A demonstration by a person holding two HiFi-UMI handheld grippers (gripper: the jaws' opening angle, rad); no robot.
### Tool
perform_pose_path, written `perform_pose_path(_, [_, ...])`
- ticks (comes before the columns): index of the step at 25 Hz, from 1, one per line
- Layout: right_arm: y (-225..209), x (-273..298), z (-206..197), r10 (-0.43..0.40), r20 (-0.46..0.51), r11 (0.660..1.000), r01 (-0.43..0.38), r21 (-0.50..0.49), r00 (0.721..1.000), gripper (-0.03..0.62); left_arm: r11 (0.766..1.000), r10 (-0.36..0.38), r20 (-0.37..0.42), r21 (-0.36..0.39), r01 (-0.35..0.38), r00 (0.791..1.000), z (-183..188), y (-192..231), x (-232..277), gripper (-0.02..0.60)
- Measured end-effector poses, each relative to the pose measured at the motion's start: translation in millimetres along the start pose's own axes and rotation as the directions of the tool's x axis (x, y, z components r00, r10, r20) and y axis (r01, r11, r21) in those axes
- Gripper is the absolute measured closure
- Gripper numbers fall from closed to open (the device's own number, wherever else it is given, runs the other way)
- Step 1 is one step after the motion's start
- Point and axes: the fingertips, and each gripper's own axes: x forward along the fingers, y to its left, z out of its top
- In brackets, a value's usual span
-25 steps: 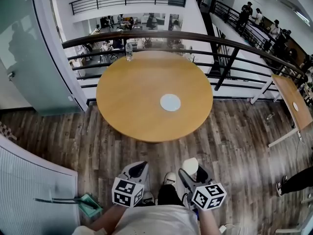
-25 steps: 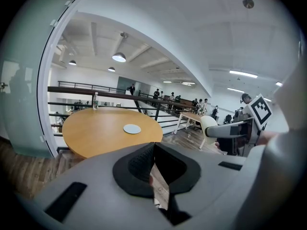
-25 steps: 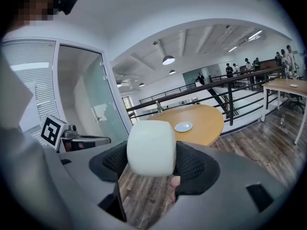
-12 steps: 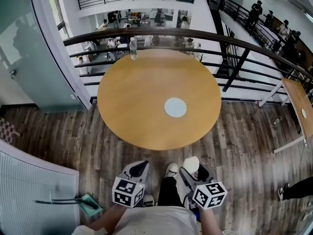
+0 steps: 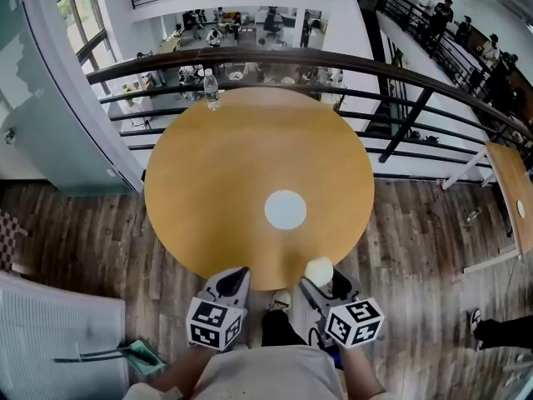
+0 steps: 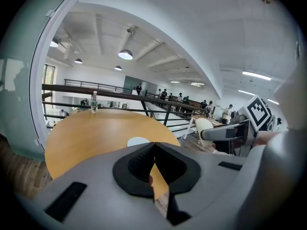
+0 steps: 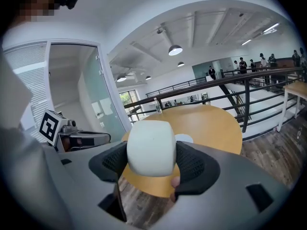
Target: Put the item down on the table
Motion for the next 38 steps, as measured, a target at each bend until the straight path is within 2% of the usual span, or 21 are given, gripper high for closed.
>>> perform_pose_path(9, [-58, 46, 43, 0.045, -0.034, 0.999, -0.045, -0.018, 0.998, 0.283, 0.999, 0.043, 0.005, -0.018, -0.043, 0.999, 42, 18, 65, 0.558])
perform_pose_path(15, [-95, 60, 60, 0.07, -0.036, 0.997, -0.071, -0.025, 0.997, 0.283, 0.997, 0.074, 0.008, -0.013, -0.074, 0.997, 59, 11, 97, 0.558])
perform_pose_path(22, [-106, 64, 63, 0.082, -0.039, 0.997, -0.081, 0.012, 0.996, 0.284, 0.996, 0.084, -0.011, -0.01, -0.084, 0.996, 65, 15, 108, 0.558])
perform_pose_path(31, [-103, 72, 65, 0.036, -0.054, 0.999, -0.034, 0.036, 0.998, 0.284, 0.999, 0.036, -0.038, -0.005, -0.036, 0.999, 71, 32, 119, 0.558])
perform_pose_path(38, [-111, 82, 65, -0.012, -0.053, 0.998, 0.016, 0.06, 0.998, 0.284, 1.0, -0.008, -0.03, -0.001, 0.008, 1.0, 81, 41, 130, 0.558])
